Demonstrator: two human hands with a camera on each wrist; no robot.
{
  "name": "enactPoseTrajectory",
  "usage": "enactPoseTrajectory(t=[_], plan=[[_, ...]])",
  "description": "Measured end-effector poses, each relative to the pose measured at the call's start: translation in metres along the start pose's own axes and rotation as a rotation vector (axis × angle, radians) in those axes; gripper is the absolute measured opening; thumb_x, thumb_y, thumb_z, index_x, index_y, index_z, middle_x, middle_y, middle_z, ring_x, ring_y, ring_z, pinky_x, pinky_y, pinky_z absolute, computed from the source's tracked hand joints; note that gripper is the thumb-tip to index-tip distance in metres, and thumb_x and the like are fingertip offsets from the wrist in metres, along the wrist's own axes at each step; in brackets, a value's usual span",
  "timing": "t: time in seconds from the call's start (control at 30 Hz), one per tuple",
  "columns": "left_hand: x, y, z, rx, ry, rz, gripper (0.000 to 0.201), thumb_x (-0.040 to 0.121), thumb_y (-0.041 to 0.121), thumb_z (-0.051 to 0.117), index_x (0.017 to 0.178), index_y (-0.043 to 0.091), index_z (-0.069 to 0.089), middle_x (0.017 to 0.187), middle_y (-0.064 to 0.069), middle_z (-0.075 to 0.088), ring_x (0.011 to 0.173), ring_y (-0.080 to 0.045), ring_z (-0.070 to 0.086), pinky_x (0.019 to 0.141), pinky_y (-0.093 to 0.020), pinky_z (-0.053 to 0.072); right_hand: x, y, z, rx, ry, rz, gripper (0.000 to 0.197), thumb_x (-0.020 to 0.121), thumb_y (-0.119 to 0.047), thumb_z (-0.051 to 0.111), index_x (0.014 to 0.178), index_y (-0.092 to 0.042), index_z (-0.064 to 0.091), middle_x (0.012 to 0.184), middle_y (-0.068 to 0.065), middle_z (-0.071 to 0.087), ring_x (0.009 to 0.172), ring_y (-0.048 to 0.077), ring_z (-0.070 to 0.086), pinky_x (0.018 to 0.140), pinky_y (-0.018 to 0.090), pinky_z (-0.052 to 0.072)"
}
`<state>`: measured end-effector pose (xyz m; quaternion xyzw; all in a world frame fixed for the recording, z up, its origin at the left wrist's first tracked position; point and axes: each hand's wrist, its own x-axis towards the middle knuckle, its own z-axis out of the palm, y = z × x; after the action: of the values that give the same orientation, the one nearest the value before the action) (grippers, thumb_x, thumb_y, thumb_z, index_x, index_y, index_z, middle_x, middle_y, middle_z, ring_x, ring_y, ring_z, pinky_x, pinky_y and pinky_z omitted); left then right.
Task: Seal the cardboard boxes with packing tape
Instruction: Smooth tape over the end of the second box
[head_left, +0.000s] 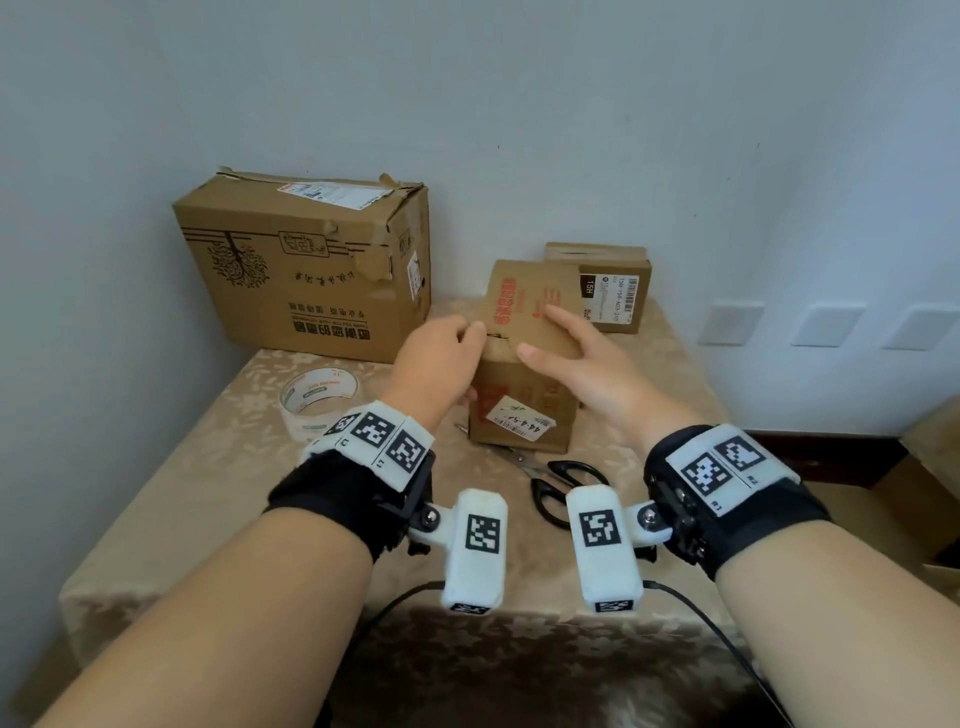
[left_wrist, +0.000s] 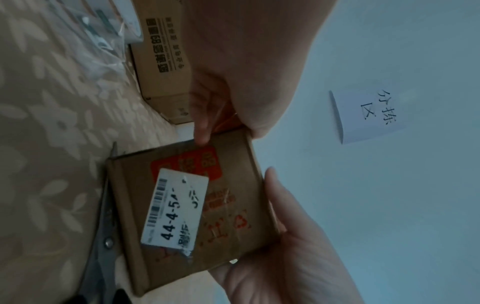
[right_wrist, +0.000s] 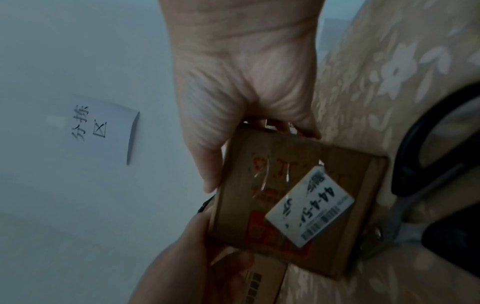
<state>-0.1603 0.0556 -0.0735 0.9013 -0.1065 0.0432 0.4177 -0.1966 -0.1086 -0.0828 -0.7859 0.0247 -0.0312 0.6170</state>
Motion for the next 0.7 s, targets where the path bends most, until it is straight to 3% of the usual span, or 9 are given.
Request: enactPoseTrajectory(t=[0.1, 0.23, 0.33, 0.47, 0.6, 0.7], plan=[[0.004, -0.005, -0.005, 0.042, 0.057, 0.007, 0.032, 0.098, 0.033, 0.041, 0.096, 0.006, 0.058, 0.086, -0.009, 0.065, 0.076, -0.026, 0.066, 0.071, -0.040, 0.055, 0.001, 0.002, -0.002, -0.123, 0.021, -0.102, 0.079, 0.077, -0.032, 0.078, 0.144, -0.029, 0.036, 0.141, -0.006, 0.044, 0.124, 0.012, 0.047, 0.105, 0.036, 0.043], [0.003, 0.000, -0.004, -0.048, 0.030, 0.077, 0.018, 0.097, 0.026, 0.048, 0.111, 0.017, 0.053, 0.103, 0.001, 0.058, 0.091, -0.019, 0.061, 0.085, -0.042, 0.054, 0.005, 0.006, -0.007, -0.312, 0.180, -0.226, 0.053, 0.083, -0.019, 0.073, 0.131, -0.023, 0.051, 0.127, -0.004, 0.053, 0.117, 0.015, 0.050, 0.102, 0.034, 0.044], [0.005, 0.003, -0.002, 0.082, -0.001, 0.148, 0.028, 0.097, 0.025, 0.050, 0.121, 0.016, 0.061, 0.114, 0.001, 0.060, 0.095, -0.017, 0.061, 0.090, -0.037, 0.052, 0.009, 0.010, -0.006, -0.489, 0.176, -0.239, 0.046, 0.089, -0.016, 0.065, 0.134, -0.021, 0.054, 0.139, 0.005, 0.048, 0.129, 0.022, 0.043, 0.109, 0.033, 0.033], [0.006, 0.003, -0.003, 0.086, 0.032, 0.159, 0.024, 0.095, 0.026, 0.055, 0.113, 0.014, 0.065, 0.110, -0.002, 0.066, 0.097, -0.017, 0.062, 0.090, -0.035, 0.051, 0.009, 0.005, -0.002, -0.606, 0.191, -0.253, 0.041, 0.095, -0.010, 0.054, 0.133, -0.026, 0.056, 0.151, 0.006, 0.033, 0.141, 0.026, 0.026, 0.117, 0.036, 0.020], [0.007, 0.010, -0.002, 0.286, -0.040, 0.214, 0.029, 0.099, 0.025, 0.044, 0.121, 0.017, 0.060, 0.120, -0.009, 0.054, 0.105, -0.023, 0.055, 0.087, -0.031, 0.044, 0.007, -0.001, 0.003, -0.770, 0.140, -0.270, 0.042, 0.097, -0.013, 0.049, 0.136, -0.028, 0.052, 0.150, 0.003, 0.035, 0.139, 0.027, 0.022, 0.115, 0.038, 0.017], [0.011, 0.015, -0.003, 0.416, -0.127, 0.197, 0.038, 0.100, 0.026, 0.035, 0.133, 0.024, 0.054, 0.126, -0.011, 0.045, 0.116, -0.029, 0.046, 0.098, -0.038, 0.042, 0.006, -0.005, 0.001, -0.775, 0.124, -0.254, 0.040, 0.097, -0.015, 0.050, 0.135, -0.028, 0.052, 0.147, 0.000, 0.039, 0.137, 0.026, 0.024, 0.113, 0.035, 0.019]])
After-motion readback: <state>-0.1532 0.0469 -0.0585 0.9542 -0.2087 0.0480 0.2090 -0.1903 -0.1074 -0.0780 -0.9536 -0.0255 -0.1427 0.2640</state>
